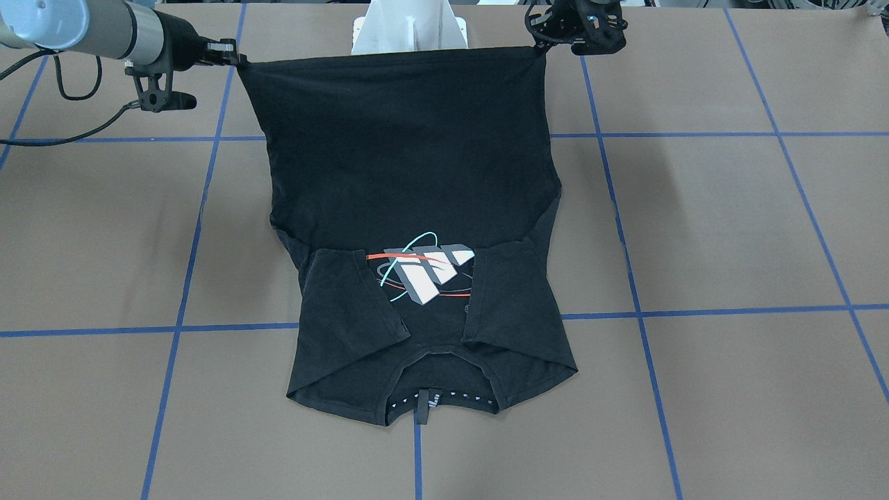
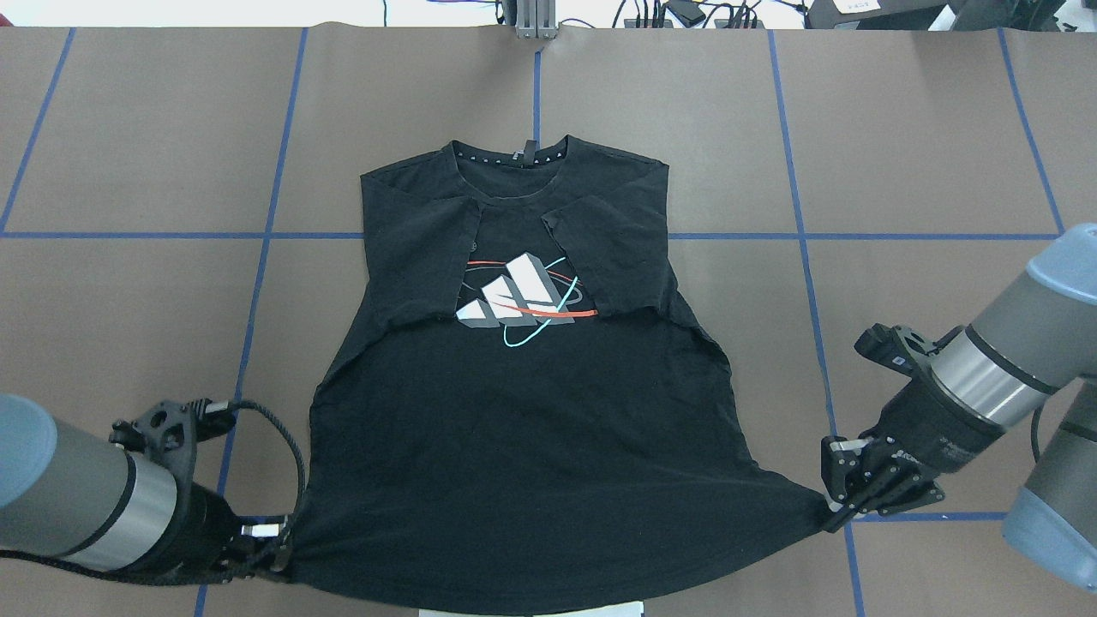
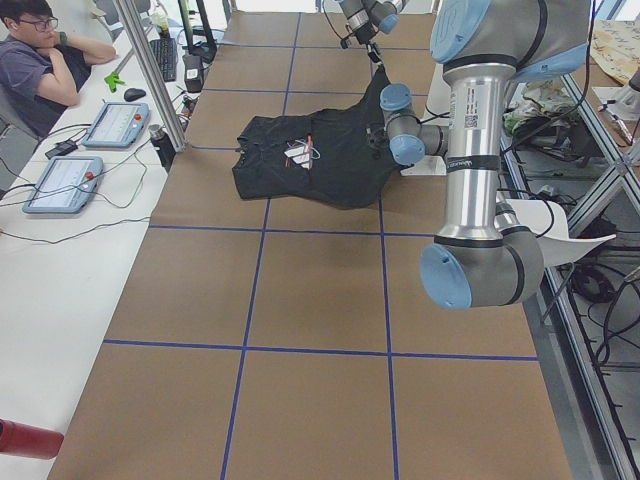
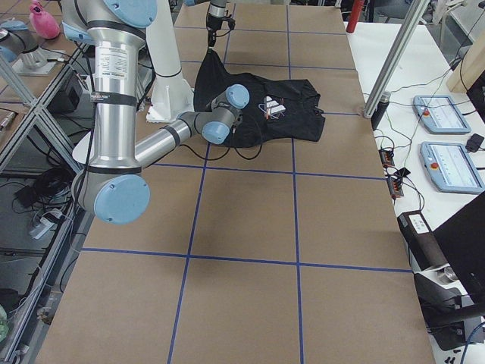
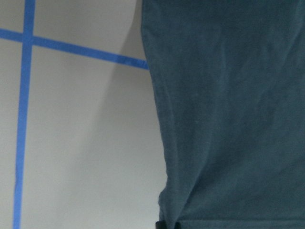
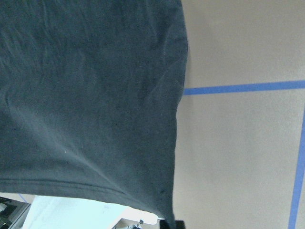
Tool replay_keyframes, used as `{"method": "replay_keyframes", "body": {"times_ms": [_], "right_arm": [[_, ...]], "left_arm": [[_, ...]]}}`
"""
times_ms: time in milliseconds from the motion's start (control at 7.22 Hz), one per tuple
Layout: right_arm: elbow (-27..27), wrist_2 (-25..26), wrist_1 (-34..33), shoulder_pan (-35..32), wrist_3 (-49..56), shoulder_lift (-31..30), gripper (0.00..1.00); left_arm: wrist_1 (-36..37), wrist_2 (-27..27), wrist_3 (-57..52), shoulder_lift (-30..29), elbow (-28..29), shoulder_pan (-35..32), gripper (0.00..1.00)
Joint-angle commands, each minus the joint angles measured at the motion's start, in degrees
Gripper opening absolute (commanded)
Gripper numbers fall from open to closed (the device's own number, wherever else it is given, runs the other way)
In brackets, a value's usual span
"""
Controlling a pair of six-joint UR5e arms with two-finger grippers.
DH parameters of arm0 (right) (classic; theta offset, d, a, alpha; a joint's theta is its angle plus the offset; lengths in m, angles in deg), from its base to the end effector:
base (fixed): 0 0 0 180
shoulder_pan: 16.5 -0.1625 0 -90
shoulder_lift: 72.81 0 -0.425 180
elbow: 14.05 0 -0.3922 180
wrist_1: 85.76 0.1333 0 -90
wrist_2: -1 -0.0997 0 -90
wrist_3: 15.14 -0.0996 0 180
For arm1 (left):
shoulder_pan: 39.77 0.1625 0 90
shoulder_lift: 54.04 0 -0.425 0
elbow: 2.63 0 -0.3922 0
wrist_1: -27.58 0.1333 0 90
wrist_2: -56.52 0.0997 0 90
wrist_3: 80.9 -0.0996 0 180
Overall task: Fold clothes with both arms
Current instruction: 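Lift both hem corners and carry them toward the collar with both grippers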
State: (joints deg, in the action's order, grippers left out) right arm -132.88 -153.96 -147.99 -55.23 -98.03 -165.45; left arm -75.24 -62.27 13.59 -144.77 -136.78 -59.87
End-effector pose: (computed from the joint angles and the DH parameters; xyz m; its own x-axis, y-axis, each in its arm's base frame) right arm -0.3047 -0.2996 0.3581 0.4175 0.2677 0.8684 0.3612 0.8280 -0.4289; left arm 0.3561 -0.2212 0.2731 0.5066 -0.2585 -0.8225 -0.0416 0.9456 -0.3227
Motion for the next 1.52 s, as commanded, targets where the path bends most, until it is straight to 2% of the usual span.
{"method": "replay_keyframes", "body": {"times_ms": [0,277,554,970,1385], "right_arm": [[3.06,0.70,0.09,-3.63,0.00,4.72,0.00],[7.01,0.71,0.09,-7.31,0.35,8.60,0.00],[9.21,0.62,0.09,-12.66,0.79,11.31,0.00],[16.23,1.06,0.17,-17.25,1.32,18.70,0.00],[22.83,3.77,0.18,-18.40,2.55,24.15,0.00]], "left_arm": [[0.07,-1.35,-4.11,-3.48,1.43,-9.65,0.00],[0.07,-3.64,-5.37,-4.10,3.88,-17.39,0.00],[0.07,-3.64,-7.92,-4.63,6.60,-19.89,0.00],[0.07,-6.10,-8.45,-13.57,15.20,-26.28,0.00],[-0.81,-5.76,-13.37,-17.80,24.69,-29.81,0.00]]}}
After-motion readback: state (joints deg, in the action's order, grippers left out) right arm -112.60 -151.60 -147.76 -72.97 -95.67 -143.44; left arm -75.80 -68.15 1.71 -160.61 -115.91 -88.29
